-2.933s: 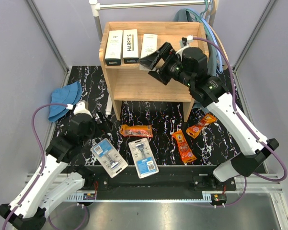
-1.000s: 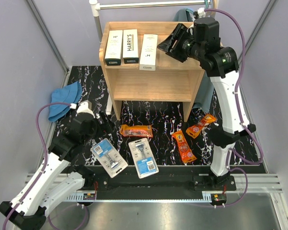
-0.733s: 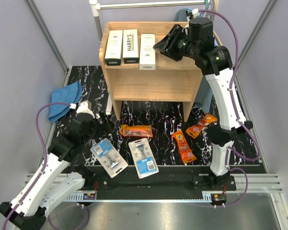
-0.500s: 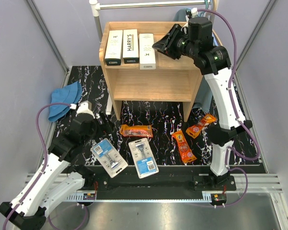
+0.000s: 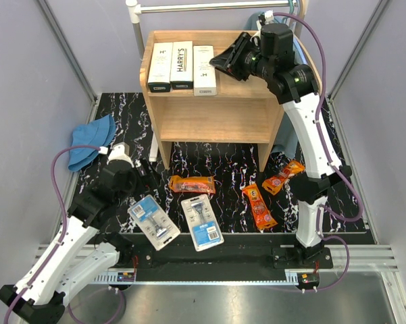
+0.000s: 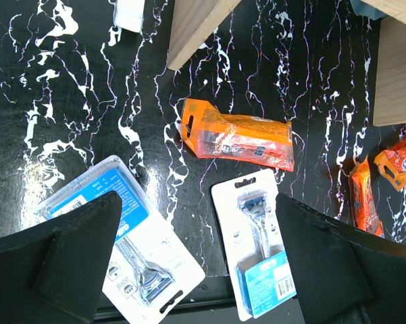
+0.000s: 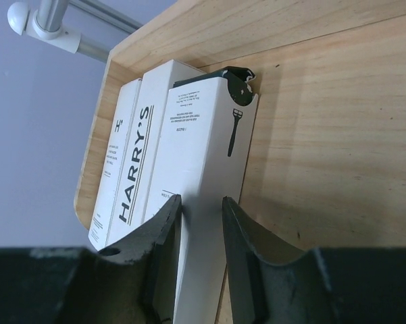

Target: Place and organize the shaving razors onto the shelf

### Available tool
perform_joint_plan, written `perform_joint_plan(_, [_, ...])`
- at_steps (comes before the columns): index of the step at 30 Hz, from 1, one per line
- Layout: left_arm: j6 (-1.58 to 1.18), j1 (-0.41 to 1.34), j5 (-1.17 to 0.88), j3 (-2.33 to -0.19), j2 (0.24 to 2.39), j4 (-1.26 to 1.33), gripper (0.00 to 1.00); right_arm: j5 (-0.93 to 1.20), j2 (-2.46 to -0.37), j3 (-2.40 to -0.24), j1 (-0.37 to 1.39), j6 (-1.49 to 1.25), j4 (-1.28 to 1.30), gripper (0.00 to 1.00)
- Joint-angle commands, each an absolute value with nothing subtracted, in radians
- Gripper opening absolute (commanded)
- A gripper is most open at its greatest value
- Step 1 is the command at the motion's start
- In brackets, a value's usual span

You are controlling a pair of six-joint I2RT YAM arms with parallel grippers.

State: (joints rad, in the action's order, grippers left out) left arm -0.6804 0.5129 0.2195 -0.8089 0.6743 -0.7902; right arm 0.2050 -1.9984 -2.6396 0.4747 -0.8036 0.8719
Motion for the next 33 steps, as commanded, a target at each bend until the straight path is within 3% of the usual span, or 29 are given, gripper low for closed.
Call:
perform_joint_plan(1, [-0.66,0.511,0.212,-0.822,0.676,-0.742,0.99,0.245,-2.01,-2.611,0.476,-0.807,0.85,0.36])
perform_joint_plan(11, [-0.66,0.511,0.207,-0.825,0.68,-0.741,0.99,0.112,-1.916,-2.53,0.476,-0.793,0.819,0.39])
perform_joint_plan(17, [-0.657,0.511,0.203,-0.825,0.675,-0.742,0.99,0.06,-1.856,-2.494,0.476,-0.784,0.758,0.57])
perform_joint_plan(21, [-0.657,0.511,0.199,-0.818,0.67,-0.744,0.99,0.045,-1.824,-2.479,0.477,-0.77,0.738,0.76])
perform_joint_plan(22, [-0.66,0.511,0.199,-0.815,0.664,-0.744,0.99,0.043,-1.818,-2.476,0.476,-0.767,0.736,0.84])
perform_joint_plan(25, [-0.66,0.511,0.199,-0.81,0.658,-0.747,0.99,0.075,-1.793,-2.473,0.476,-0.747,0.732,0.92])
perform_joint_plan(33, [-0.661,0.511,0.184,-0.815,0.666,-0.749,0.99,0.132,-1.723,-2.448,0.476,-0.729,0.719,0.94])
